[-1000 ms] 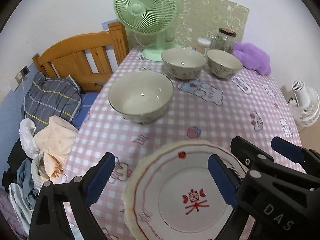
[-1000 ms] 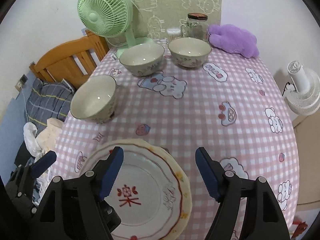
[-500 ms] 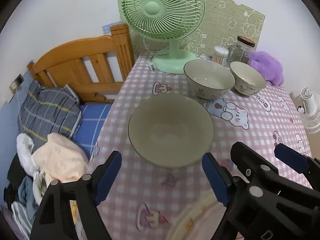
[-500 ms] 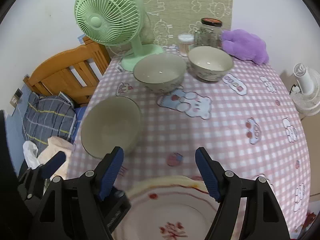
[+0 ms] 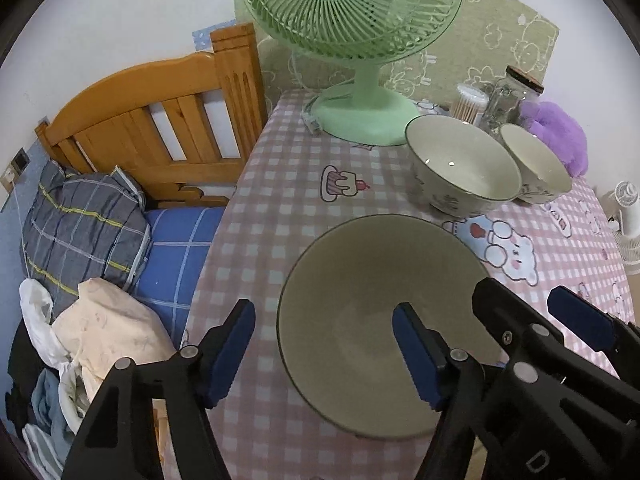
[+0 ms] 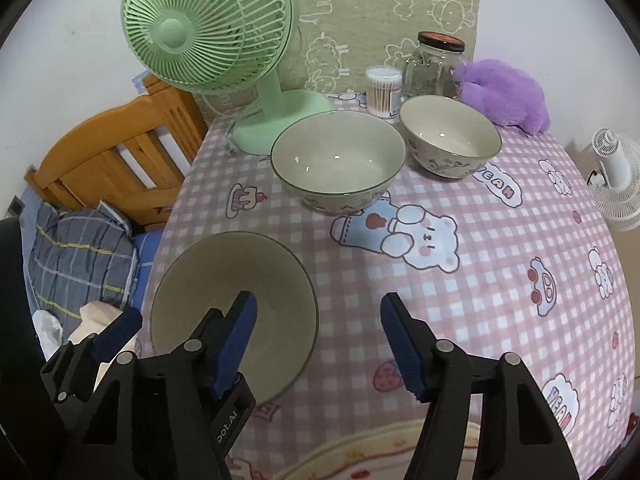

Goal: Organize plates and bowls
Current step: 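Move both grippers to the large patterned bowl and close on its rim, then lift the bowl with both grippers and carry it past the plate stack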

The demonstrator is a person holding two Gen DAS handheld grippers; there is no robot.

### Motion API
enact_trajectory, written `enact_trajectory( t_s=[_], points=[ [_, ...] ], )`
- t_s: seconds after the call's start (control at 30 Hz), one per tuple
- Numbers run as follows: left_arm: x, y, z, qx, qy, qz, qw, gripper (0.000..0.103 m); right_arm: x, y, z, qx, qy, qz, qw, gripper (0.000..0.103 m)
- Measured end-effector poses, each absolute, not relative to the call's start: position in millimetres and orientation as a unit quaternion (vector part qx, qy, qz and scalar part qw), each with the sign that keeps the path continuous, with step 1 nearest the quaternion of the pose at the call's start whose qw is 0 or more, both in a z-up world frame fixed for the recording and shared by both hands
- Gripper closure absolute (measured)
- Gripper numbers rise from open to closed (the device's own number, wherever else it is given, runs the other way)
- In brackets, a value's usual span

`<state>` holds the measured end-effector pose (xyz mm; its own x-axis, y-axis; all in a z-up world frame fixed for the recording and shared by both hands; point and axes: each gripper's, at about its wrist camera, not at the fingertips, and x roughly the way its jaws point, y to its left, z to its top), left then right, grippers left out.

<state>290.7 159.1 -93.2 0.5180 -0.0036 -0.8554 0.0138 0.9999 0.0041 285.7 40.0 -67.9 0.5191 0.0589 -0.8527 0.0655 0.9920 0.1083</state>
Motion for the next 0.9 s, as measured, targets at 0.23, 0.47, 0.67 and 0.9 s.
enact_trajectory(
  t_s=[0.23,0.47,0.67,0.9],
  points=[
    [307,164,-110,0.017,0.508,-0.012,0.861,0.057,300,48,-85,0.061,0.506,-0.015,0.86,0.05],
    [315,165,-118,0.025,0.515,-0.026,0.857,0.072,310,48,-102,0.078,0.524,-0.019,0.848,0.066],
    [317,166,-122,0.025,0.517,-0.03,0.855,0.077,314,50,-108,0.08,0.529,-0.016,0.844,0.08],
    [318,168,-121,0.024,0.521,-0.035,0.852,0.078,314,54,-106,0.066,0.531,-0.023,0.845,0.08]
  ],
)
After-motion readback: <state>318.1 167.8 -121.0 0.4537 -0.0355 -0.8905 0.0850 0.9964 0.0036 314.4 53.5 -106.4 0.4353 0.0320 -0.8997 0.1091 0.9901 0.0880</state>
